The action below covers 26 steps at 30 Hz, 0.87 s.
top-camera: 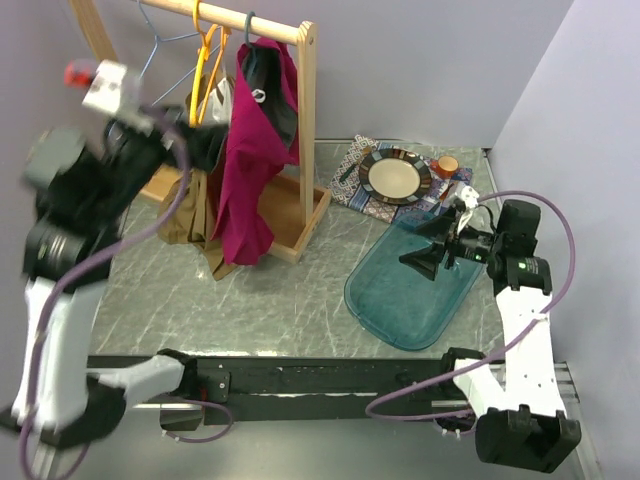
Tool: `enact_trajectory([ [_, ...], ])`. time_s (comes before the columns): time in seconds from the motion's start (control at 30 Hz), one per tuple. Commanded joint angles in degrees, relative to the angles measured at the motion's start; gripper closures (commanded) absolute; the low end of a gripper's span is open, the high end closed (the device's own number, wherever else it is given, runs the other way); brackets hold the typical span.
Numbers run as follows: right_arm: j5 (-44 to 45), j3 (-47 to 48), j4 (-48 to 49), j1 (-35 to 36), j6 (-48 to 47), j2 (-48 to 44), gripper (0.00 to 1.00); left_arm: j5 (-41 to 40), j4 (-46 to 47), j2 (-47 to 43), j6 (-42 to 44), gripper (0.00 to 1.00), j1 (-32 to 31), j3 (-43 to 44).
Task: Place the skirt on the hanger
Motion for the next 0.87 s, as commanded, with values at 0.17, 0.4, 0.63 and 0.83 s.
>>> enact_trajectory([
  [0.17,50.22,17.11,0.52,-0.7,16.32,-11.84,0.0,0.29,1.4,-32.36,-7.79,0.03,0.22,-35.75],
  [0.4,59.34,27.84,-3.43,-0.7,23.65,-15.45,0.0,-7.27,-1.14,-44.89,-10.88,0.03,0.13,-43.77],
  [0.63,60.65,26.71,-4.14,-0.7,25.06,-17.3,0.0,-7.54,-5.89,-44.01,-10.09,0.03,0.04,-40.69],
  [0.83,62.32,25.56,-3.87,-0.7,24.62,-16.77,0.0,-7.81,-6.86,-44.62,-10.44,0.03,0.13,-40.43],
])
